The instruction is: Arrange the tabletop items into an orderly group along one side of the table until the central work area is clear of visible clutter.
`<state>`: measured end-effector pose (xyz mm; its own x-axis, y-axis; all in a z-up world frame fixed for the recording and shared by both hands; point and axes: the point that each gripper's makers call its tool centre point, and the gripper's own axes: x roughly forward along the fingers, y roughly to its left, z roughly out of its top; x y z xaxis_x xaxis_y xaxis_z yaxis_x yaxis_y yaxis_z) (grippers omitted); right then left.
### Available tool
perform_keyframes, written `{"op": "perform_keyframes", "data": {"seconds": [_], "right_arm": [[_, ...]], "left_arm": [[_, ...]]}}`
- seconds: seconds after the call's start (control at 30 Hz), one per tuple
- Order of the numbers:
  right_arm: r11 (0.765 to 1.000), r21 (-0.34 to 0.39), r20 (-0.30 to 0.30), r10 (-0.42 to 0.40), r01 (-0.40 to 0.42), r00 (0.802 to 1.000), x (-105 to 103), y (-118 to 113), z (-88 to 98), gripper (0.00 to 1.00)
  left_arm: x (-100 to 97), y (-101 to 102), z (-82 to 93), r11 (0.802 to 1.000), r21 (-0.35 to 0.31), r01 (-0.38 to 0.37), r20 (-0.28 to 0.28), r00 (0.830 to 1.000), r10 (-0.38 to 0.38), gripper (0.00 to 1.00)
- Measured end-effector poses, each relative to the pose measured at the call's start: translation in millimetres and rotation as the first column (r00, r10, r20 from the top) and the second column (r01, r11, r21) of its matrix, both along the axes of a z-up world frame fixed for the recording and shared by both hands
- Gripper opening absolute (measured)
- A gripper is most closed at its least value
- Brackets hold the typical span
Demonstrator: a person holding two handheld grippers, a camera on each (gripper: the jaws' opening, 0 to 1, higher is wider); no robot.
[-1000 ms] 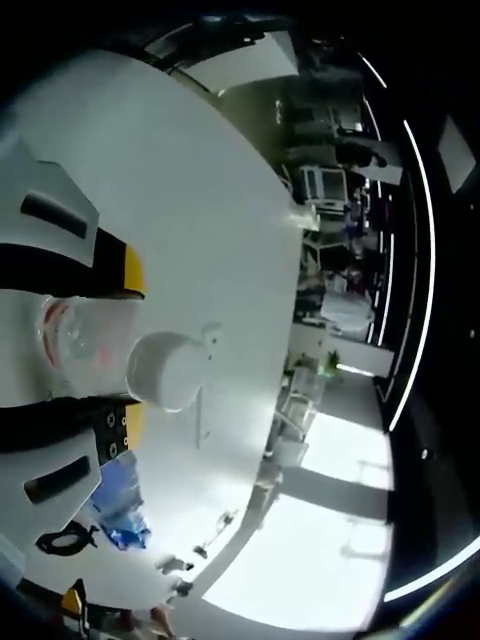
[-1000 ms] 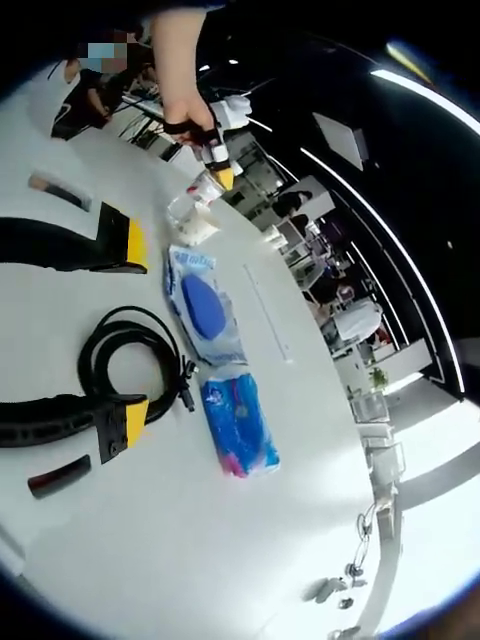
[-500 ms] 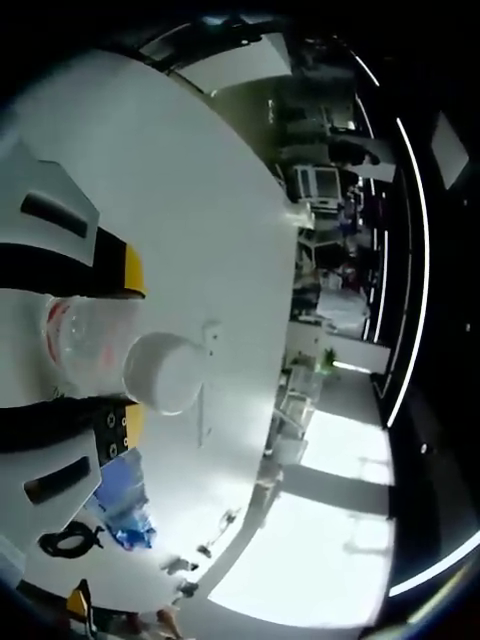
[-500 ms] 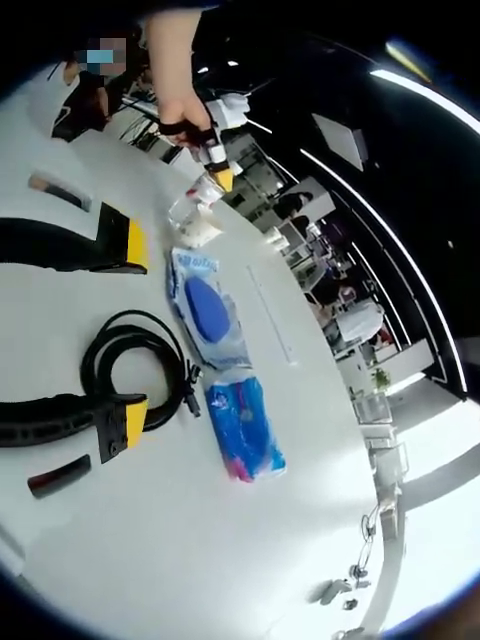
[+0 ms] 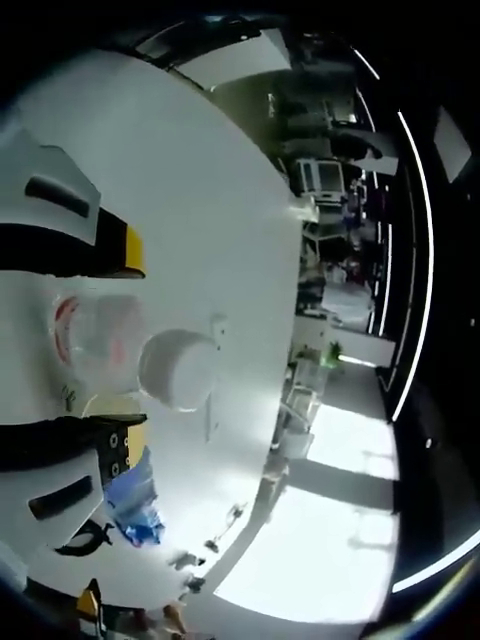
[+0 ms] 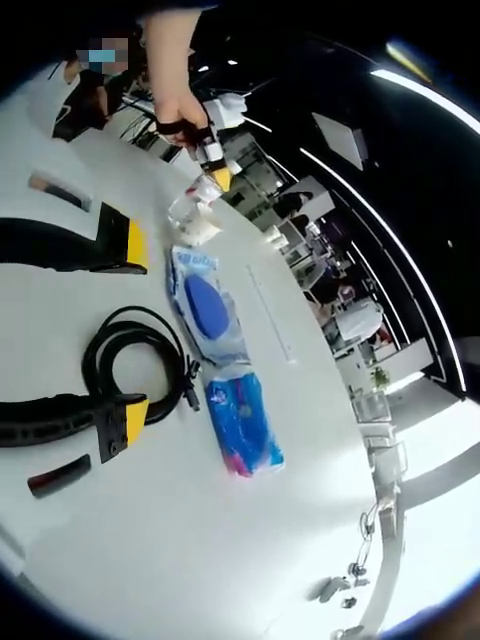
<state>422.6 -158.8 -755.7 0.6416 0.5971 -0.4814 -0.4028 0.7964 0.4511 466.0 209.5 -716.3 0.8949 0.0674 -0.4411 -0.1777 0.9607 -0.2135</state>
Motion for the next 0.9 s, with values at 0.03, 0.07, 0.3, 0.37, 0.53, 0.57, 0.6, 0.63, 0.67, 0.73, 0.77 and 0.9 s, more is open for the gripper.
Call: {"op": "perform_keyframes", "data": {"seconds": [0.03,0.07,0.3,0.37,0.53,0.57,0.6,0.63,0.67,0.73,0.77,0.9], "right_arm": [[1.000,0.000,0.001,0.000,0.000,1.000,0,0,0.1,0.45],[1.000,0.000,0.000,0.000,0.000,1.000,0,0,0.2,0.45],[1.000,0.005,0.008,0.013,-0.013,1.000,0,6,2.7,0.45],[1.000,0.006,0.011,0.017,-0.017,1.000,0,7,3.4,0.46],[1.000,0.007,0.017,0.022,-0.022,1.000,2,9,6.0,0.46],[1.000,0.007,0.019,0.023,-0.023,1.000,2,10,6.9,0.46],[1.000,0.006,0.023,0.024,-0.024,0.999,2,10,8.2,0.47],[1.000,0.007,0.024,0.024,-0.024,0.999,3,10,9.0,0.47],[1.000,0.007,0.027,0.024,-0.025,0.999,3,10,9.9,0.47],[1.000,0.006,0.031,0.024,-0.024,0.999,4,9,11.8,0.47],[1.000,0.006,0.033,0.023,-0.023,0.999,5,8,12.3,0.47],[1.000,0.005,0.044,0.020,-0.021,0.999,8,6,17.8,0.47]], "left_arm": [[-1.2,0,-0.1,1.000,-0.006,0.003,0.001,1.000,-0.003,0.59],[-1.7,-1,0.1,1.000,-0.015,0.006,0.004,1.000,-0.006,0.63],[-3.5,-12,2.9,0.996,-0.044,0.080,0.005,0.997,-0.080,0.97],[-7.2,-21,2.6,0.989,-0.026,0.148,-0.011,0.989,-0.149,0.97],[-13.6,-21,4.7,0.988,-0.027,0.154,-0.011,0.988,-0.154,0.97],[-14.9,-19,5.2,0.988,-0.030,0.150,-0.011,0.989,-0.150,0.97],[-15.5,-18,5.0,0.988,-0.036,0.149,-0.012,0.989,-0.149,0.97],[-16.8,-17,5.5,0.988,-0.043,0.148,-0.014,0.989,-0.149,0.97],[-18.5,-17,6.6,0.988,-0.044,0.149,-0.013,0.989,-0.150,0.97],[-21.4,-17,9.4,0.987,-0.044,0.155,-0.007,0.988,-0.156,0.97],[-23.2,-18,11.0,0.986,-0.052,0.160,-0.003,0.987,-0.160,0.97],[-30.0,-21,16.1,0.983,-0.046,0.178,0.007,0.984,-0.177,0.97]]}}
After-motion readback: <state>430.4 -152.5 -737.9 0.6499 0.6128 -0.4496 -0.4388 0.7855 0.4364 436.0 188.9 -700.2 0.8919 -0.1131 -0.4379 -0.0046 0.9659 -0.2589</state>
